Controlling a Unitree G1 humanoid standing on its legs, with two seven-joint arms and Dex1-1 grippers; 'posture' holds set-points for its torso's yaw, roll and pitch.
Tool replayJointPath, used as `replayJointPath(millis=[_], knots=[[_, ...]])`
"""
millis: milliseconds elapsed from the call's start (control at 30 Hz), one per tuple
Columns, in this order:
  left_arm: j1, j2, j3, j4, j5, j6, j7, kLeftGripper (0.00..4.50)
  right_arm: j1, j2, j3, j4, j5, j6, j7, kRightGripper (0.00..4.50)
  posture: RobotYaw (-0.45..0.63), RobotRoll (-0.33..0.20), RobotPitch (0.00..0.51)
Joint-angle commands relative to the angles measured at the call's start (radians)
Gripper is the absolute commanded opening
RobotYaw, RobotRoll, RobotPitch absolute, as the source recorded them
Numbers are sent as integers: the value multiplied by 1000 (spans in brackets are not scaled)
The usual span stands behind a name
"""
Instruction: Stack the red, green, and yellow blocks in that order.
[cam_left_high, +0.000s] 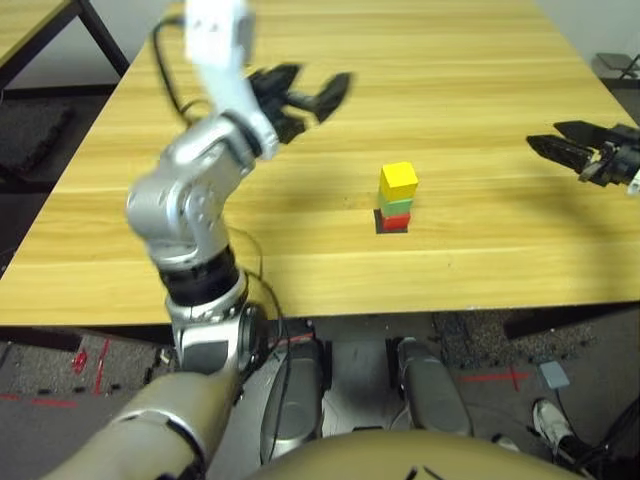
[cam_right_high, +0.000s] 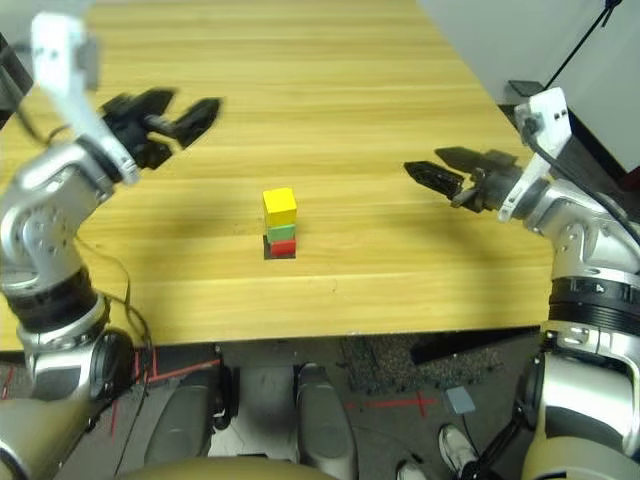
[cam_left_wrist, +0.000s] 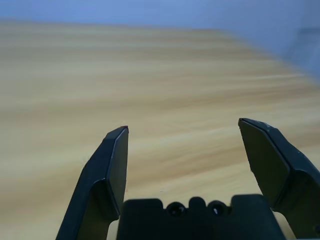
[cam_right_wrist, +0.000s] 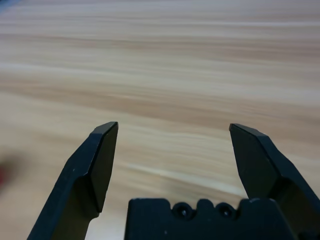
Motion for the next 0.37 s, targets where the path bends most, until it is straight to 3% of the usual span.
replayJointPath(millis=[33, 167, 367], knots=[[71, -2, -12, 66, 26, -200, 38, 4493, -71, -12, -42, 212, -42, -241, -95, 4500, 167, -109, 111], [116, 11, -48, 174, 46, -382, 50, 4493, -123, -31, -34, 376, -84, -376, -141, 4500, 160, -118, 113], [151, 32, -57, 303, 61, -564, 96, 4493, -137, -26, -34, 458, -114, -432, -197, 4500, 182, -128, 117]])
